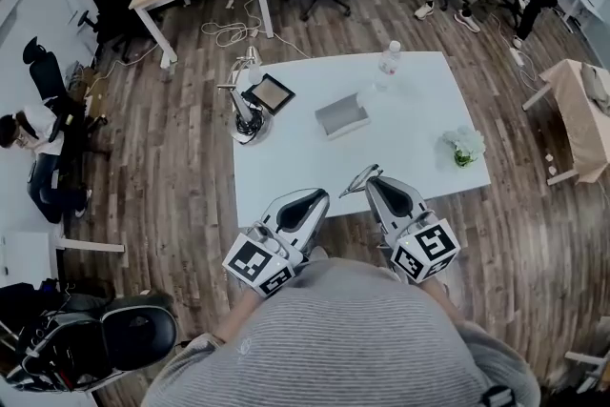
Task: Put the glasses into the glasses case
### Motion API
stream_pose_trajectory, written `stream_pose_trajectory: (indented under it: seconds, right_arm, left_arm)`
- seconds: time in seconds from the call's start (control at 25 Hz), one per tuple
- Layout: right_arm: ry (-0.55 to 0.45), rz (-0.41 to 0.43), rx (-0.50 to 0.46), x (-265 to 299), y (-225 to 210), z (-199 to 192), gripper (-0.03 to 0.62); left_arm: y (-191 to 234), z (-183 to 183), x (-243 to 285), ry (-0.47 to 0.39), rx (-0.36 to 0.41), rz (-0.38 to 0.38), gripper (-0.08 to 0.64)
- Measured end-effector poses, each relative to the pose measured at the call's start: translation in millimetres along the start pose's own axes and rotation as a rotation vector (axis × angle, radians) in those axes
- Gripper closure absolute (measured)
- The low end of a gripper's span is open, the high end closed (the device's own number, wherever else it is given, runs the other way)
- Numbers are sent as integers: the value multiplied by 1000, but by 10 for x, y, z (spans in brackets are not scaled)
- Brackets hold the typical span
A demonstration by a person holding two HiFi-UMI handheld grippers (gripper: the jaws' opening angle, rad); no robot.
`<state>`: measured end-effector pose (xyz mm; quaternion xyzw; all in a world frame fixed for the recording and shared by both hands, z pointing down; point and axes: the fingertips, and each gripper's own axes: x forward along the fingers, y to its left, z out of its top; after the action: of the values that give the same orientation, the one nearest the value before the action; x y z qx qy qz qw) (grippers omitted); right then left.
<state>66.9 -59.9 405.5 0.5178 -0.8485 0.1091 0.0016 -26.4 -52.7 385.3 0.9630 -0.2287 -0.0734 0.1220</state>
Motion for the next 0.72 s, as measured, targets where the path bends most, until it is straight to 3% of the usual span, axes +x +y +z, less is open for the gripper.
stream_pose_trajectory:
  seconds: [0.4, 0.52, 0.72]
  right_arm:
    - [1, -23, -21, 338, 34, 44, 566]
    - [14, -25, -28, 405, 36, 24, 566]
    - [34, -30, -44, 494, -29, 51, 566]
  left_arm:
    - [245, 66, -81, 1, 78, -46, 534]
    - [227, 141, -51, -38, 118, -74, 545]
    - [273, 139, -30, -44, 118, -78, 545]
